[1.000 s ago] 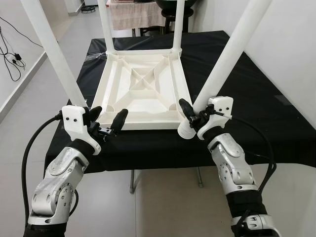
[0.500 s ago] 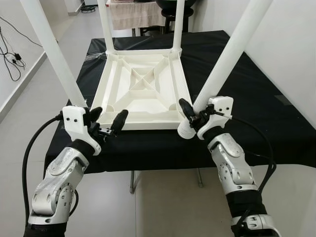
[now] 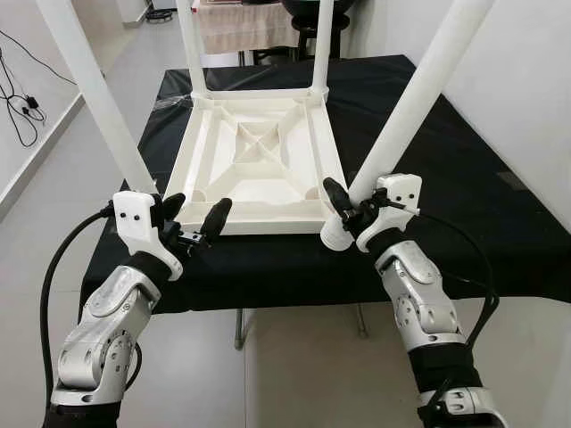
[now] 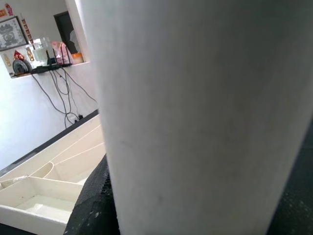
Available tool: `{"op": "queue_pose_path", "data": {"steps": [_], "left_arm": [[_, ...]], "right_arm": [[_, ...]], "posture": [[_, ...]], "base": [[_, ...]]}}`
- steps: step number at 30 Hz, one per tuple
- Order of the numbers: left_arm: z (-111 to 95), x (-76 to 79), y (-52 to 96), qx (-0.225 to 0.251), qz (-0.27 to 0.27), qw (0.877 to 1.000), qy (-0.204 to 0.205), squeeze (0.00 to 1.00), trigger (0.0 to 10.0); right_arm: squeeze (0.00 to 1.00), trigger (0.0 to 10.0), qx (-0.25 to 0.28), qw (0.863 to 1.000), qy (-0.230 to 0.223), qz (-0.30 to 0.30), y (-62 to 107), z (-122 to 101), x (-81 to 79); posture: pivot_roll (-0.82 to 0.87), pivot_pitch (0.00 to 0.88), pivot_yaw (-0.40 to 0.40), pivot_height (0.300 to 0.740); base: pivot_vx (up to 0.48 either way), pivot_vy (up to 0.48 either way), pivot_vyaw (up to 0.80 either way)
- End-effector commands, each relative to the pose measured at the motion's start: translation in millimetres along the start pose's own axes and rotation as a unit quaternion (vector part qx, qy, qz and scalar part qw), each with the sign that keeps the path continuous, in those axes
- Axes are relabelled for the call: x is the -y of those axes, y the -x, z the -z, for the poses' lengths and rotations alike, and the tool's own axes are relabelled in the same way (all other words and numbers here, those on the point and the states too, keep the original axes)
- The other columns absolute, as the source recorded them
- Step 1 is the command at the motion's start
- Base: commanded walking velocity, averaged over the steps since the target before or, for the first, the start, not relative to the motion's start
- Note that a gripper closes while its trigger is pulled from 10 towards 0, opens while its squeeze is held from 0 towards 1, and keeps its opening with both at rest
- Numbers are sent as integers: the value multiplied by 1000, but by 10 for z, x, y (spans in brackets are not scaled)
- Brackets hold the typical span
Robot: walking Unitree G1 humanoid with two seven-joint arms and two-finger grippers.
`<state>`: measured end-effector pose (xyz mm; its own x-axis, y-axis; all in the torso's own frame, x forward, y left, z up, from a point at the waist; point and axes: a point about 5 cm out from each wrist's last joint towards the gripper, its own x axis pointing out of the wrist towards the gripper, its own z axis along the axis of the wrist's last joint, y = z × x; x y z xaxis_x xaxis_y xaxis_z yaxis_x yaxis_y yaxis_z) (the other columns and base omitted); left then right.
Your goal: Building children table
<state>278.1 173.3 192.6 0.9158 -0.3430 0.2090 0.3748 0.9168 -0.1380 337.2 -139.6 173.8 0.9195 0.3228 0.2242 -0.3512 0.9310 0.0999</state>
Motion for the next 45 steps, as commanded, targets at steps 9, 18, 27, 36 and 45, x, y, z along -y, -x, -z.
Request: {"op": "queue_pose_path", "data": {"steps": [9, 18, 27, 36, 45], "left_arm": [[-16, -7, -7, 7, -1, 1000, 2, 0, 10000], [-18, -7, -11, 7, 0, 1000, 2, 0, 10000], [-19, -2, -16, 7, 0, 1000, 2, 0, 10000], [-22, -2, -21, 7, 1, 1000, 2, 0, 10000], [-21, -5, -21, 7, 1, 1000, 2, 0, 10000]], "right_arm": [[0, 10000, 13, 1000, -3, -6, -42, -35, -31], [0, 10000, 14, 1000, -3, -6, -46, -39, -31], [0, 10000, 15, 1000, -4, -6, -47, -44, -26], [0, 10000, 15, 1000, -5, -7, -52, -45, -25], [0, 10000, 16, 1000, -7, -7, -52, -45, -27]], "posture": [[1, 58, 15, 740], [0, 60, 14, 740], [0, 62, 12, 740], [1, 63, 12, 740], [2, 64, 13, 740]], "base": [[0, 0, 0], [0, 0, 0], [0, 0, 0], [0, 0, 0], [0, 0, 0]]}}
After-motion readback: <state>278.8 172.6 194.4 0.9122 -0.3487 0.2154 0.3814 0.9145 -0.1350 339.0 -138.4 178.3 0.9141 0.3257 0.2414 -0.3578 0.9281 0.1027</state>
